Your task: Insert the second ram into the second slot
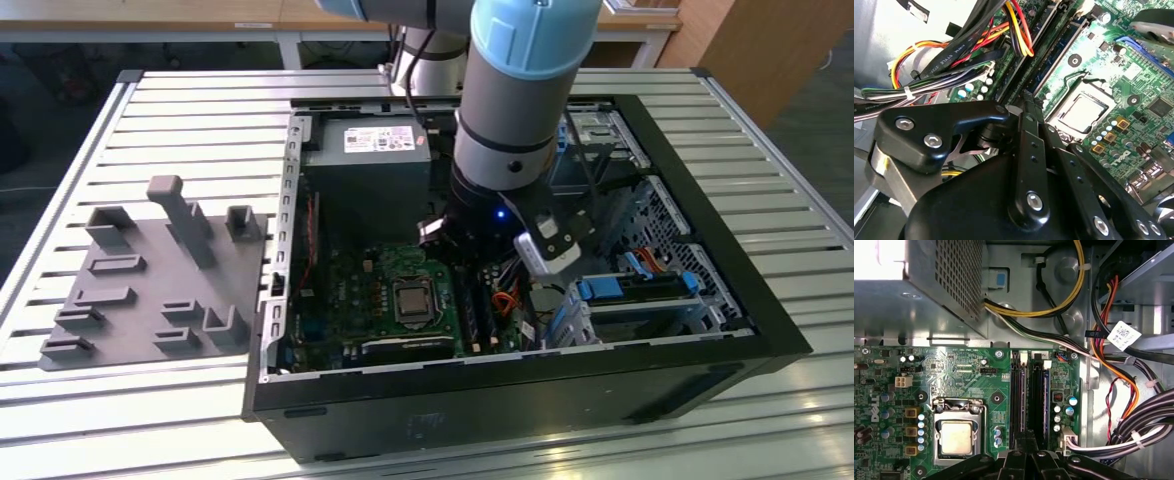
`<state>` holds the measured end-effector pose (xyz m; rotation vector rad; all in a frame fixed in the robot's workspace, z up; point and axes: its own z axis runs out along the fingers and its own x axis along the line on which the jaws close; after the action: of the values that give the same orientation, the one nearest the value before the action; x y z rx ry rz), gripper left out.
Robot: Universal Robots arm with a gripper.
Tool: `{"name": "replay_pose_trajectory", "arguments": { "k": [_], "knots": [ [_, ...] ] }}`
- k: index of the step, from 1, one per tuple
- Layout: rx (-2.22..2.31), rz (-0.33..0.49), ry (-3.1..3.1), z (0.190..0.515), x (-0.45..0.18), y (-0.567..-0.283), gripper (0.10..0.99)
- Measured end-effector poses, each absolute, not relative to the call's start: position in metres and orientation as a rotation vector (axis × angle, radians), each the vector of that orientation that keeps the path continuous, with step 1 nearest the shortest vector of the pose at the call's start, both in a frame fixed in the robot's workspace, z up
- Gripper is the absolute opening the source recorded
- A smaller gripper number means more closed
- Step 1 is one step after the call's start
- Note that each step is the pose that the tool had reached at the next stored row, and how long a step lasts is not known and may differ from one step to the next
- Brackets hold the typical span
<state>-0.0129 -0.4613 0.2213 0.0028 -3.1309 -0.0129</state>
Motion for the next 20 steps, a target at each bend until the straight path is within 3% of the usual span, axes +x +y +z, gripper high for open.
{"name": "replay_pose_trajectory", "arguments": {
  "k": [20],
  "knots": [
    [0.003,-0.013,-3.130,0.2234,-0.0129,-0.4612,0.106]
  ]
}}
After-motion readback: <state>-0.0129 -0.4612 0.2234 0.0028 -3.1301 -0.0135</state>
